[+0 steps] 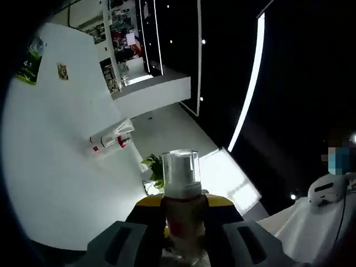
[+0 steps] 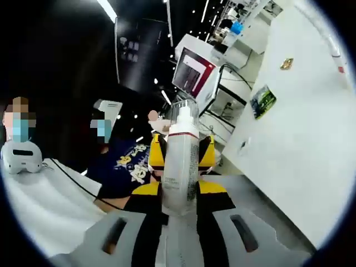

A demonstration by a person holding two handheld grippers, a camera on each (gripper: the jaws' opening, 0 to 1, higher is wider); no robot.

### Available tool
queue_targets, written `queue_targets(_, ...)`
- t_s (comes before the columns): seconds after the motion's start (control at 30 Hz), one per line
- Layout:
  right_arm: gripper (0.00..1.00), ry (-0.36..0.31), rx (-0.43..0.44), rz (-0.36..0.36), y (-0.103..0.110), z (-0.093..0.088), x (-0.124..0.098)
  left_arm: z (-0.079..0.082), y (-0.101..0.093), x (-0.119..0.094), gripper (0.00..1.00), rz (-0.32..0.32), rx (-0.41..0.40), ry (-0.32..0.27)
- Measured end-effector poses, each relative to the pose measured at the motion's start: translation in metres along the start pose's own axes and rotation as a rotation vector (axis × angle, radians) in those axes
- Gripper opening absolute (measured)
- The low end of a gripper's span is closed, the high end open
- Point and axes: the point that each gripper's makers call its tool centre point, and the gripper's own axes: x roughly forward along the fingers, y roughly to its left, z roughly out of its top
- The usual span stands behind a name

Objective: Arrange the skincare products in the storage area until every visible bottle or jar stands upright without overlapping.

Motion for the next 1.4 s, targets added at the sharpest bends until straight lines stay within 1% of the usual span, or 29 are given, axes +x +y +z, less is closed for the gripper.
queue_targets(0.07, 0.22, -0.007, -0.050, -0.045, -0.006, 0.000, 0.002, 0.003, 0.005, -0.002, 0.26, 0.032, 0.002, -0.013)
queue_targets(0.1, 0.21, -0.017, -0.082, -0.108, -0.014, 0.002, 0.003, 0.007, 0.012, -0.003, 0.25, 0.076, 0.026, -0.033)
queue_targets(0.13, 0.20, -0.020, -0.118, -0.170, -0.022, 0.003, 0.002, 0.012, 0.022, -0.007, 0.25, 0.146, 0.100, -0.057)
queue_targets(0.17, 0.19, -0.019, -0.227, -0.248, -0.030, 0.006, 0.001, 0.014, 0.028, -0.009, 0.25, 0.191, 0.101, -0.065)
queue_targets(0.2, 0.19, -0.011, -0.288, -0.280, -0.031, 0.008, 0.000, 0.014, 0.032, -0.010, 0.25, 0.217, 0.080, -0.072)
queue_targets(0.23, 0.21, 0.025, -0.357, -0.344, -0.035, 0.007, 0.000, 0.016, 0.036, -0.011, 0.25, 0.242, 0.074, -0.087)
queue_targets(0.27, 0.23, 0.043, -0.407, -0.402, -0.040, 0.009, -0.001, 0.023, 0.042, -0.012, 0.25, 0.299, 0.092, -0.121)
queue_targets(0.3, 0.25, 0.063, -0.471, -0.455, -0.043, 0.010, -0.001, 0.028, 0.044, -0.012, 0.25, 0.319, 0.086, -0.158)
queue_targets(0.37, 0.26, 0.090, -0.520, -0.511, -0.044, 0.009, 0.002, 0.037, 0.045, -0.011, 0.25, 0.351, 0.044, -0.243)
queue_targets(0.4, 0.26, 0.100, -0.543, -0.534, -0.044, 0.009, 0.002, 0.036, 0.046, -0.009, 0.25, 0.368, 0.055, -0.241)
queue_targets(0.47, 0.29, 0.098, -0.594, -0.592, -0.048, 0.014, 0.001, 0.027, 0.052, -0.007, 0.25, 0.440, 0.123, -0.187)
queue_targets(0.5, 0.30, 0.119, -0.614, -0.626, -0.051, 0.013, 0.000, 0.020, 0.054, -0.004, 0.25, 0.476, 0.151, -0.163)
queue_targets(0.53, 0.29, 0.133, -0.622, -0.648, -0.054, 0.012, 0.000, 0.016, 0.053, -0.002, 0.25, 0.478, 0.150, -0.152)
queue_targets(0.6, 0.27, 0.138, -0.616, -0.639, -0.055, 0.008, 0.003, 0.012, 0.049, 0.003, 0.25, 0.484, 0.154, -0.177)
queue_targets(0.63, 0.27, 0.145, -0.619, -0.653, -0.057, 0.008, 0.002, 0.011, 0.049, 0.004, 0.25, 0.493, 0.155, -0.180)
queue_targets(0.73, 0.25, 0.124, -0.607, -0.688, -0.059, 0.011, -0.005, 0.011, 0.047, 0.009, 0.25, 0.490, 0.189, -0.161)
queue_targets(0.8, 0.25, 0.127, -0.594, -0.693, -0.060, 0.011, -0.007, 0.010, 0.048, 0.010, 0.25, 0.495, 0.184, -0.149)
queue_targets(0.83, 0.23, 0.125, -0.570, -0.681, -0.060, 0.011, -0.010, 0.009, 0.048, 0.010, 0.25, 0.491, 0.189, -0.145)
queue_targets(0.9, 0.22, 0.068, -0.475, -0.615, -0.056, 0.014, -0.012, 0.009, 0.046, 0.010, 0.25, 0.474, 0.180, -0.146)
queue_targets(0.97, 0.21, 0.037, -0.398, -0.558, -0.052, 0.015, -0.016, 0.007, 0.040, 0.014, 0.25, 0.415, 0.201, -0.118)
queue_targets(1.03, 0.21, -0.005, -0.344, -0.503, -0.047, 0.017, -0.017, 0.008, 0.035, 0.016, 0.24, 0.373, 0.197, -0.121)
queue_targets(1.07, 0.21, -0.048, -0.243, -0.418, -0.040, 0.019, -0.019, 0.007, 0.029, 0.018, 0.23, 0.324, 0.172, -0.113)
queue_targets(1.1, 0.21, -0.074, -0.202, -0.361, -0.036, 0.020, -0.021, 0.008, 0.027, 0.019, 0.23, 0.303, 0.179, -0.108)
queue_targets(1.2, 0.21, -0.099, -0.077, -0.217, -0.023, 0.018, -0.026, 0.001, 0.012, 0.024, 0.23, 0.205, 0.152, -0.061)
queue_targets(1.23, 0.20, -0.115, -0.065, -0.185, -0.020, 0.020, -0.030, 0.001, 0.010, 0.024, 0.24, 0.187, 0.142, -0.066)
queue_targets(1.27, 0.21, -0.100, -0.041, -0.120, -0.012, 0.017, -0.032, -0.003, 0.005, 0.026, 0.24, 0.136, 0.119, -0.041)
queue_targets(1.3, 0.20, -0.092, -0.008, -0.089, -0.008, 0.015, -0.034, -0.006, 0.002, 0.027, 0.24, 0.109, 0.087, -0.024)
queue_targets(1.33, 0.21, -0.097, -0.014, -0.066, -0.006, 0.016, -0.036, -0.007, 0.000, 0.027, 0.25, 0.091, 0.081, -0.020)
queue_targets(1.4, 0.21, -0.069, 0.020, 0.007, 0.003, 0.012, -0.037, -0.012, -0.006, 0.029, 0.26, 0.040, 0.059, 0.010)
